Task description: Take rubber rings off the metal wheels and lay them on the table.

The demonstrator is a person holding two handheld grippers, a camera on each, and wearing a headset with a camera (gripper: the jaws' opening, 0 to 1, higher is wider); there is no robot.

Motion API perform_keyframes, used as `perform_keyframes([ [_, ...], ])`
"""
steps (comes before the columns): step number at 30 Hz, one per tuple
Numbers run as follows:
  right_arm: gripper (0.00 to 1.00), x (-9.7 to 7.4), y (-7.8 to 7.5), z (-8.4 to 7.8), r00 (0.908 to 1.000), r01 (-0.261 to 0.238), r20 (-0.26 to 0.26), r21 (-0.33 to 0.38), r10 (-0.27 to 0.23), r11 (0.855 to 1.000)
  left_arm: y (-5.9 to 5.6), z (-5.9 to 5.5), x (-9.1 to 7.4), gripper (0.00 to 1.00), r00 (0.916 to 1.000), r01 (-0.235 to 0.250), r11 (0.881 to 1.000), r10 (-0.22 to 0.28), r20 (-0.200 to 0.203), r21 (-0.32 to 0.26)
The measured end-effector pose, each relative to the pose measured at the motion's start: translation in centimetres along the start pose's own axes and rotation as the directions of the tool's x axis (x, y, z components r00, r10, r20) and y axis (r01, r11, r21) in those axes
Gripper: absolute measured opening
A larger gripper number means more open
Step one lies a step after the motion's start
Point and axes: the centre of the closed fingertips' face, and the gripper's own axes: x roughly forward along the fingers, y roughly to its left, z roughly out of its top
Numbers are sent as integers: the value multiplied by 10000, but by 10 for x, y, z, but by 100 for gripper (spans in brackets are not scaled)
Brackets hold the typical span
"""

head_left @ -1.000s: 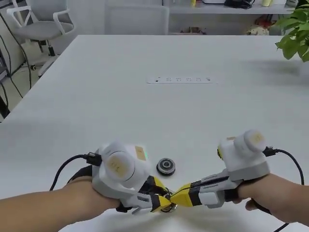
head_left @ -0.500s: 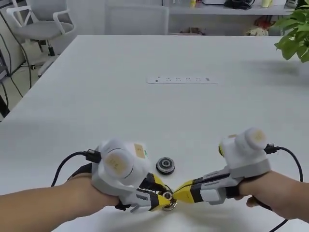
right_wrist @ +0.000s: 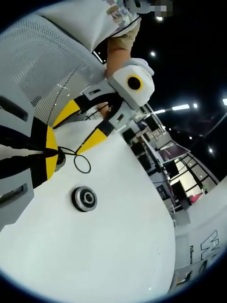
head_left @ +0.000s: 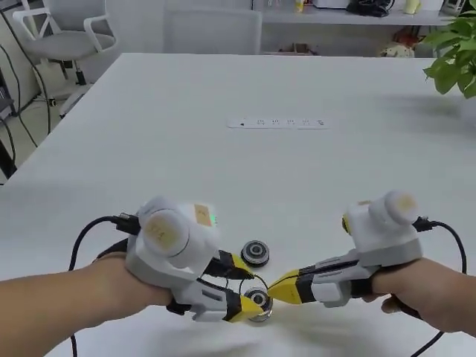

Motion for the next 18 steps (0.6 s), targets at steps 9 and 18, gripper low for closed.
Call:
perform_keyframes([
  [9,0,-5,1,12,9995,33,313,-39,-32,10000,4,4,-19,39,9994,-205,9995,211,264,-229],
  [18,0,-11,1,30,9975,169,685,-145,-159,9998,6,2,-37,49,9979,-503,9979,519,388,-402],
])
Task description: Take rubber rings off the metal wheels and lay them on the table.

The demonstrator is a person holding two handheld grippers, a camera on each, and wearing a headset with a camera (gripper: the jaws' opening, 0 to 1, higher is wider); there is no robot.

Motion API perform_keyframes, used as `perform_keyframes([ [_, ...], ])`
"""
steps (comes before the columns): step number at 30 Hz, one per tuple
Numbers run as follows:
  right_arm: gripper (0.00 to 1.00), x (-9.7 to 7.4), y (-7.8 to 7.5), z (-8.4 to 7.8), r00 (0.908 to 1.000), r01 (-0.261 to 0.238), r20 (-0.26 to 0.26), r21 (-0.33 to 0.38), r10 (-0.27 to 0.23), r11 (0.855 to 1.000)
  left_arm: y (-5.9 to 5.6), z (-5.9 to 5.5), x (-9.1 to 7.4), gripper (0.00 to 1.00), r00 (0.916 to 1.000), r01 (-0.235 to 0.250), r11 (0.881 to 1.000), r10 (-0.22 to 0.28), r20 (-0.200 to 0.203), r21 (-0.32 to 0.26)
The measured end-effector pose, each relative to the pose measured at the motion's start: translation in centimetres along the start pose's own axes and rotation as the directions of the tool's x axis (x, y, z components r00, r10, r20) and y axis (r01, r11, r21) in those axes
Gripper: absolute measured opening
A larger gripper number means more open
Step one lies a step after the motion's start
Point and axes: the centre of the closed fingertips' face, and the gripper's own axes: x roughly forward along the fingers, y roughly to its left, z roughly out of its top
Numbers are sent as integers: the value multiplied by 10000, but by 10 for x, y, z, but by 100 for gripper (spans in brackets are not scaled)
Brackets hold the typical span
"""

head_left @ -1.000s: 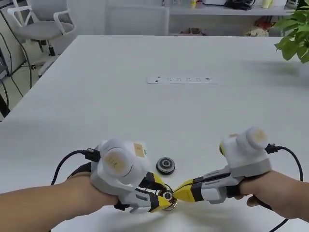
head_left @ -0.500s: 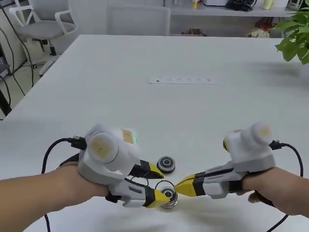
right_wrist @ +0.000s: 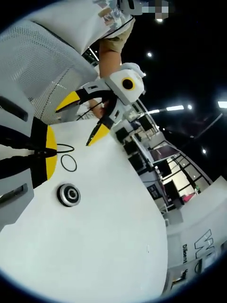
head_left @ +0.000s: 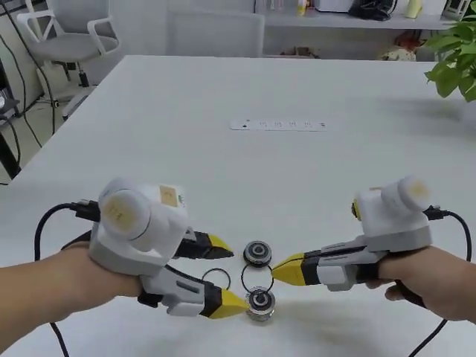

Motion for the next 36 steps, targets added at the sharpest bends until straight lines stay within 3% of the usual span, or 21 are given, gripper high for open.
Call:
perform_keyframes([
  [15,0,11,5,26,9995,-13,306,-235,20,9997,11,-8,-29,66,9973,-692,9954,708,213,-669],
  [26,0,31,4,31,9997,-82,230,-265,88,9996,22,-16,-46,78,9917,-1213,9867,1252,297,-1078],
  [36,0,48,-2,29,10000,28,96,-102,-27,9999,23,-23,-56,86,9872,-1523,9794,1573,277,-1329],
])
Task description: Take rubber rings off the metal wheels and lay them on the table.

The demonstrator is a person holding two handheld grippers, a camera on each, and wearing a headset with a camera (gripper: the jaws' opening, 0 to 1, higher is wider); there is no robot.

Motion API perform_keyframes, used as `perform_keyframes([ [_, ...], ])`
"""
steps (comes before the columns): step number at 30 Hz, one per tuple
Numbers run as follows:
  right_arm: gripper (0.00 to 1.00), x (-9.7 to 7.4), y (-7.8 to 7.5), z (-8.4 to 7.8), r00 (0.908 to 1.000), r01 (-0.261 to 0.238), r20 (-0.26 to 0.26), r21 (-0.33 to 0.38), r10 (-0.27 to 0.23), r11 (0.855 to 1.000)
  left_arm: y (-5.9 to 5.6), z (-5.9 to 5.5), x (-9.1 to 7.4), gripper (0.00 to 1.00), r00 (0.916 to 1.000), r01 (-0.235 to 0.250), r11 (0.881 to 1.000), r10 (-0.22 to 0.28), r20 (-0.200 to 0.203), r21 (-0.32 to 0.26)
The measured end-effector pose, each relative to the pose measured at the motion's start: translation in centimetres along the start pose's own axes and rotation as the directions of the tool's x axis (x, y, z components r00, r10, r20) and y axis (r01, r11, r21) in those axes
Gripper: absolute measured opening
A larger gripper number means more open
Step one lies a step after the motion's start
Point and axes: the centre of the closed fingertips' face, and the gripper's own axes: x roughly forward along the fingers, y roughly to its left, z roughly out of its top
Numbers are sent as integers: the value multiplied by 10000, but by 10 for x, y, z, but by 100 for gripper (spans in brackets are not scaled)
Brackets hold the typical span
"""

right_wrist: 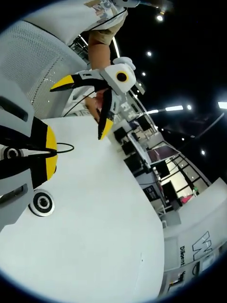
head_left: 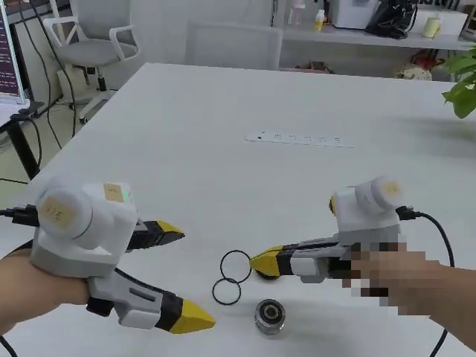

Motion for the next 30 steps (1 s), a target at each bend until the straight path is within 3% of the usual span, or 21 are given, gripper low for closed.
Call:
perform_keyframes([
  [14,0,23,-9,-26,9964,442,-743,483,-405,9979,5,-8,-9,89,9996,-289,9991,290,36,-303],
  [30,0,28,-23,-40,9895,1062,-1077,846,-969,9907,7,-15,-11,89,9993,-377,9980,374,-73,-506],
])
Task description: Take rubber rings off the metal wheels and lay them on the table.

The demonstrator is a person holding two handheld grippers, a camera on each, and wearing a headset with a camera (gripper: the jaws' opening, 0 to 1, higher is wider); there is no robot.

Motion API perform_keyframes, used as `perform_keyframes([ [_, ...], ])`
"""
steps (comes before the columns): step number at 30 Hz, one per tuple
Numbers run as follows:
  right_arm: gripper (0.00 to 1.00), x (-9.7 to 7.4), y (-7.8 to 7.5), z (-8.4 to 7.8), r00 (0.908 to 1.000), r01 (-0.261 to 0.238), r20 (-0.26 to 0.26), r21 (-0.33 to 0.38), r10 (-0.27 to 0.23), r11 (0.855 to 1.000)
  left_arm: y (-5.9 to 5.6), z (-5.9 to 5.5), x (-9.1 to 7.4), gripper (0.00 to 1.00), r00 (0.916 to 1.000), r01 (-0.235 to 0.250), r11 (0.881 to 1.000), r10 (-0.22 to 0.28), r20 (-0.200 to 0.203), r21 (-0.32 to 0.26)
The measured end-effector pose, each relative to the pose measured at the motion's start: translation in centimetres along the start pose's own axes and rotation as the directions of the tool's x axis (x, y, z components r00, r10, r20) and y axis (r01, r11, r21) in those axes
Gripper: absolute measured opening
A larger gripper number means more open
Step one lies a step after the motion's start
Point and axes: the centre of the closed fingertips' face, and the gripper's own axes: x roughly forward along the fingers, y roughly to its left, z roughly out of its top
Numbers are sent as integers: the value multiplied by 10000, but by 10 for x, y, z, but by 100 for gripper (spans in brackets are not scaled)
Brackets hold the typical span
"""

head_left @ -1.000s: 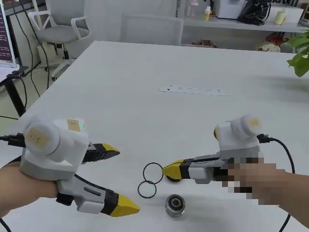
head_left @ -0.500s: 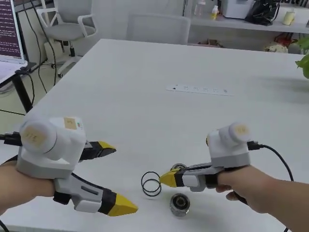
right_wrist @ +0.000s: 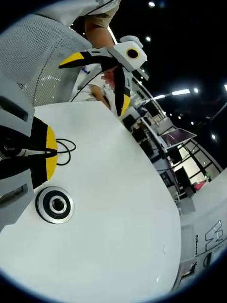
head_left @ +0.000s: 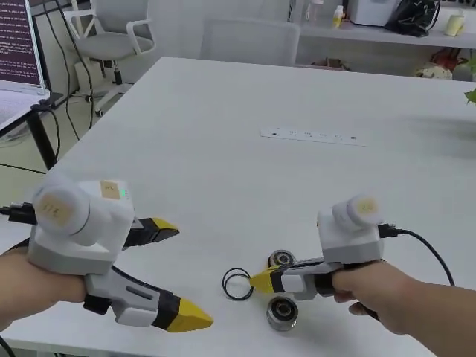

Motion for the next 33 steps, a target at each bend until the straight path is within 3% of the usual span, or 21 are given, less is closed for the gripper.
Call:
perform_keyframes([
  [13,4,2,-3,-7,9993,268,-267,-323,-276,9991,-2,-2,3,89,9999,106,9999,-106,-81,-39],
  [22,17,1,-2,-4,9983,428,-366,-909,-463,9949,-2,-4,3,89,9998,109,9999,-110,-135,-82],
  [33,22,-20,2,19,9985,414,388,-970,-378,9944,2,1,3,88,9999,86,9999,-87,-147,-83],
])
